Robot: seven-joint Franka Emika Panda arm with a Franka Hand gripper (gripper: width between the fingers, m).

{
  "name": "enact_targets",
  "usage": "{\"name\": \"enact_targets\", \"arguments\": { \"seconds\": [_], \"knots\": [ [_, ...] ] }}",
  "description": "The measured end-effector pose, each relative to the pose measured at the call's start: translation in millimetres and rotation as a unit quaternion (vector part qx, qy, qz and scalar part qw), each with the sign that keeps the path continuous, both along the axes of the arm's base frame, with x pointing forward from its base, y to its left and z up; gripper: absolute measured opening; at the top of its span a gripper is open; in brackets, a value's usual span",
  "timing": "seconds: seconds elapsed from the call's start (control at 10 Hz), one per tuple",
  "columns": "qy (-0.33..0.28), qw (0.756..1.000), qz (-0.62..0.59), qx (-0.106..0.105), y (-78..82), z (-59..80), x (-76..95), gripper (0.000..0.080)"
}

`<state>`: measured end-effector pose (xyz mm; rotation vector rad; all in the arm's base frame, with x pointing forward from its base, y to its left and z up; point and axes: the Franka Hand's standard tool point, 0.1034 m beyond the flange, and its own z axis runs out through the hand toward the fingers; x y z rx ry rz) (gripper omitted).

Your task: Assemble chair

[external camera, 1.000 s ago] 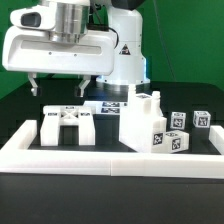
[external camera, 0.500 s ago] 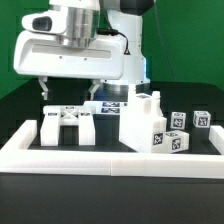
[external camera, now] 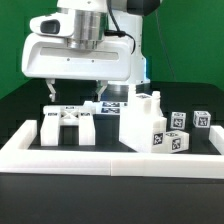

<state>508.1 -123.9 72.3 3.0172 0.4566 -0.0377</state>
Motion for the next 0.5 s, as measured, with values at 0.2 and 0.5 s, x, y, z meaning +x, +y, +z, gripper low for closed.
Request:
{"name": "enact_targets", "arguments": {
  "seconds": [0.2,0.5],
  "knots": [
    [0.013,1.0,-0.016,0.008,3.6,-3.1,-6.1,0.0649],
    [0.037,0.999,-0.024,0.023,14.2,-5.9,-12.6,0.0649]
  ]
}}
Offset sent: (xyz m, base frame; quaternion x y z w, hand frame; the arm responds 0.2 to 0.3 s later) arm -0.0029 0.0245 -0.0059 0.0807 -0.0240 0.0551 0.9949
